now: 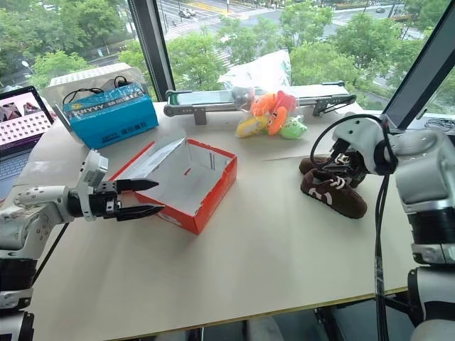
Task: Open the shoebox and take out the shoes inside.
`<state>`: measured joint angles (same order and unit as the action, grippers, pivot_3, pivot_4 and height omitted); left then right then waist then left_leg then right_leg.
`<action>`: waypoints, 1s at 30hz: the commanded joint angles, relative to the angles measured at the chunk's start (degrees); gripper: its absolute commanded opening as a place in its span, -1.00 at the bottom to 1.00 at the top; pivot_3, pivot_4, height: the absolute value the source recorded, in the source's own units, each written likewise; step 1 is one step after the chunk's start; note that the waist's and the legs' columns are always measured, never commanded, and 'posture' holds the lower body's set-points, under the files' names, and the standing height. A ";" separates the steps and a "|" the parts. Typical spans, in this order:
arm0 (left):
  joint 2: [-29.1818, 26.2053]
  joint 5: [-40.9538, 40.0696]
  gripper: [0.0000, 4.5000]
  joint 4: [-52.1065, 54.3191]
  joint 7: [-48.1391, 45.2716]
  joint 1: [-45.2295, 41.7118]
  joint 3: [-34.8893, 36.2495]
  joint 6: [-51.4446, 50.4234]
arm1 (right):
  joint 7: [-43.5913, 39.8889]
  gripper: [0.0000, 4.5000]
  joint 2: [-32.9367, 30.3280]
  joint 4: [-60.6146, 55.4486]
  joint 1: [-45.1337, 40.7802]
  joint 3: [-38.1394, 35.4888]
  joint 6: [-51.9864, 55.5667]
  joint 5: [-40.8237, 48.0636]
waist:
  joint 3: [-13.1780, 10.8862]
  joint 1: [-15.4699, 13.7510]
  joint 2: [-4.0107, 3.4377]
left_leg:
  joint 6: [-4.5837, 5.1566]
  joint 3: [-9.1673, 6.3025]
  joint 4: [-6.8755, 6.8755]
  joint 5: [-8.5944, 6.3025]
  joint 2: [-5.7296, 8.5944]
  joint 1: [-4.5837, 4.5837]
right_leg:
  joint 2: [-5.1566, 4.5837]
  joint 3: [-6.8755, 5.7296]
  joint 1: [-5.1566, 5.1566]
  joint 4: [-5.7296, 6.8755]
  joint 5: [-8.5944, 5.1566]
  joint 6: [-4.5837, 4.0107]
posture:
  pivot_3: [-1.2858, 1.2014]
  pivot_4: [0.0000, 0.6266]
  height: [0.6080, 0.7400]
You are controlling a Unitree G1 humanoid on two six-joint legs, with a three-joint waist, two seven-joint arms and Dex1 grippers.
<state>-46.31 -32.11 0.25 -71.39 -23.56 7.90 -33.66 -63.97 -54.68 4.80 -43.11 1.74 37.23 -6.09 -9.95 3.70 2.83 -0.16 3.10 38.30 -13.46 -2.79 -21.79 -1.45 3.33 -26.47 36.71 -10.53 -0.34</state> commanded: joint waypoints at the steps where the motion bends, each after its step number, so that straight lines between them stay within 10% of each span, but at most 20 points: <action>1: -0.16 -0.10 1.00 2.02 0.65 0.82 0.59 1.45 | 3.00 0.49 -0.67 -5.37 3.72 -4.86 4.71 2.74 | 0.00 -0.05 0.00 | 0.00 0.01 0.00 0.00 0.02 0.00 | 0.00 0.04 0.01 -0.01 0.00 0.00 | 0.03 -0.52 1.00; 14: 13.13 2.35 1.00 14.25 30.92 13.31 15.31 6.91 | 33.40 0.49 25.26 -30.31 21.78 -23.97 11.27 6.81 | 0.00 -0.07 0.02 | -0.01 0.04 -0.01 0.00 -0.01 -0.15 | 0.01 0.21 0.08 0.05 0.03 0.09 | 0.03 -0.52 1.00; 30: 18.17 17.59 1.00 -10.96 53.82 15.13 22.17 29.15 | 50.87 0.49 31.34 -21.57 34.04 -15.60 -12.85 -0.53 | 0.11 0.06 0.24 | -0.01 0.11 0.01 -0.01 0.13 0.36 | 0.01 0.42 0.32 -0.14 0.07 0.15 | 0.03 -0.52 1.00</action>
<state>-28.40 -15.76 -9.24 -20.62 -6.54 28.50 -8.67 -15.18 -23.79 -16.83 -9.21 -14.08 29.14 -5.74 -9.83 3.76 3.07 -0.18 3.22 38.30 -13.47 -2.67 -21.46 -1.44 3.75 -26.16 36.52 -10.46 -0.18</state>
